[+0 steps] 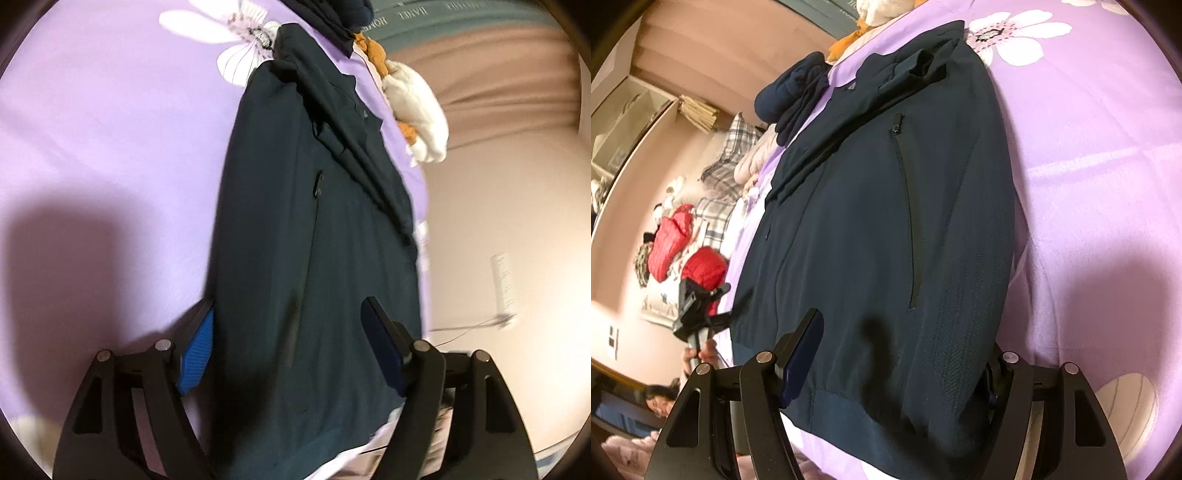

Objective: Fold large clothes
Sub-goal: 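Press along the jacket's folded side with both tools to straighten it, then grasp the jacket hem with the left tool while the right tool grasps it too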

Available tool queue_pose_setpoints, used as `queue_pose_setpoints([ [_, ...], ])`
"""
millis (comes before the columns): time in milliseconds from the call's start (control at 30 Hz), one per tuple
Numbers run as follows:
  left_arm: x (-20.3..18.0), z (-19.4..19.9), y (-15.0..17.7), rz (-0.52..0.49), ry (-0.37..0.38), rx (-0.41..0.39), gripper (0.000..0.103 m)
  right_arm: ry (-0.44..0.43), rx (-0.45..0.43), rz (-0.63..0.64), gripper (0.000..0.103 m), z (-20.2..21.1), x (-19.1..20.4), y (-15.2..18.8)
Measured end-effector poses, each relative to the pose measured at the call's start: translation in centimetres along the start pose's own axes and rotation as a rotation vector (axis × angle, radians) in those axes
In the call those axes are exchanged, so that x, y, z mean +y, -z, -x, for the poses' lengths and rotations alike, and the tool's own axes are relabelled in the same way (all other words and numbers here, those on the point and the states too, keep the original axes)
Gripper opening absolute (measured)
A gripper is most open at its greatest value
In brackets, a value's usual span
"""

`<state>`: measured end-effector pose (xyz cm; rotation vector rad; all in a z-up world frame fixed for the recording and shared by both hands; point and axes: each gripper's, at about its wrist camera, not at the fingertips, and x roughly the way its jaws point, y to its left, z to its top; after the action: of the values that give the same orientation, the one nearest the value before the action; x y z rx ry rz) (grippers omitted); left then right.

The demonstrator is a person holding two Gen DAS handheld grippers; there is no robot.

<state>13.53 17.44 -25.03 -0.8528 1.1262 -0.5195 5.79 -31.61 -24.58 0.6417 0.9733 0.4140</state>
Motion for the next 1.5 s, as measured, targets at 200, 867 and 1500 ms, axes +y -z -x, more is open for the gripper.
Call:
queue_pose_setpoints([
  [200, -1.3, -0.9, 1.5, -0.071, 0.037, 0.074, 0.062, 0.012, -0.004, 0.005, 0.073, 0.1, 0.1, 0.1],
  [867, -1.6, -0.8, 6.3, -0.111, -0.116, 0.038, 0.013, 0.034, -0.032, 0.029, 0.056, -0.4, 1.0, 0.0],
  [1500, -10.7, -0.9, 7.5, -0.42, -0.373, -0.132, 0.009, -0.05, -0.156, 0.085, 0.017, 0.9, 3.5, -0.6],
])
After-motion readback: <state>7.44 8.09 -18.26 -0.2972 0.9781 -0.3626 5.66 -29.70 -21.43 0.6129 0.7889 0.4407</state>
